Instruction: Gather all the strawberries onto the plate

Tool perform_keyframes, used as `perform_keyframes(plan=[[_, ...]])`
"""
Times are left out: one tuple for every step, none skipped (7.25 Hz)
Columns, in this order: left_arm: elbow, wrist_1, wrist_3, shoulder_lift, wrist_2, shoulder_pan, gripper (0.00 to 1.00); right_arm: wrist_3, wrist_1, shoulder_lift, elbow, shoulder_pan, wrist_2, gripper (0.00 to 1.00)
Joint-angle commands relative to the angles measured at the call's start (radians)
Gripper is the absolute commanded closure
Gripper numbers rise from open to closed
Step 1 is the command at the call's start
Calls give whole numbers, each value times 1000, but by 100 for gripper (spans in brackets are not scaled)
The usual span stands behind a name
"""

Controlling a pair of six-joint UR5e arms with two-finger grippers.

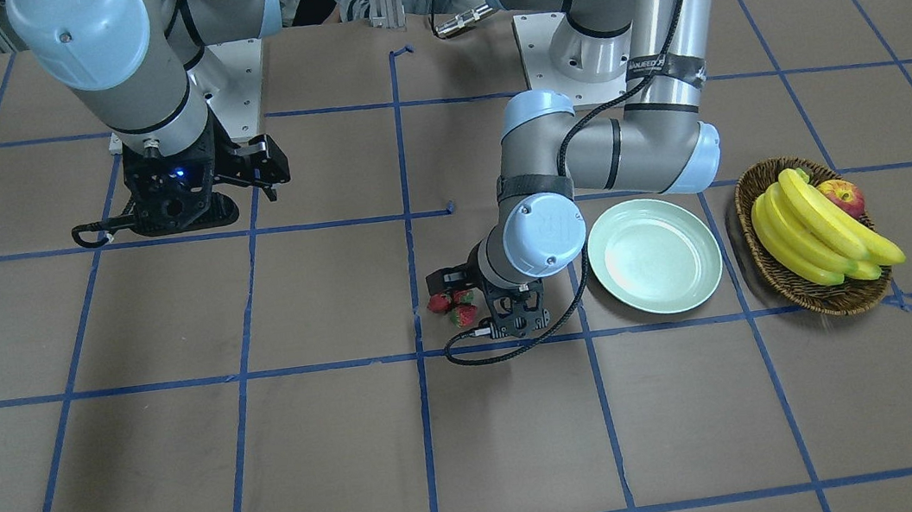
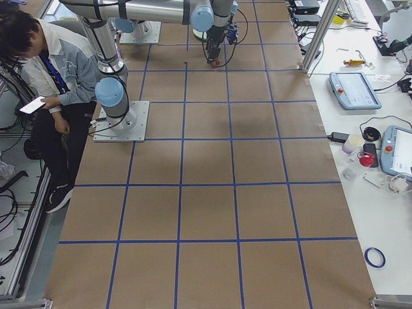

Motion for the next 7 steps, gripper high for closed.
perform_keyframes(plan=[[3, -2, 6, 9, 3, 0, 3, 0, -6, 2, 0, 0, -1, 0], [3, -2, 6, 9, 3, 0, 3, 0, -6, 2, 0, 0, 1, 0], [0, -8, 7, 11, 9, 0, 3, 0, -6, 2, 0, -2, -1, 0], [-5, -10, 7, 8, 13, 0, 3, 0, -6, 5, 0, 0, 1, 0], [-5, -10, 6, 2, 13, 0, 3, 0, -7, 6, 0, 0, 1, 0], [-6, -10, 4, 0, 13, 0, 3, 0, -6, 6, 0, -2, 1, 0], [-6, -10, 1, -6, 13, 0, 4, 0, -7, 6, 0, 0, 1, 0]])
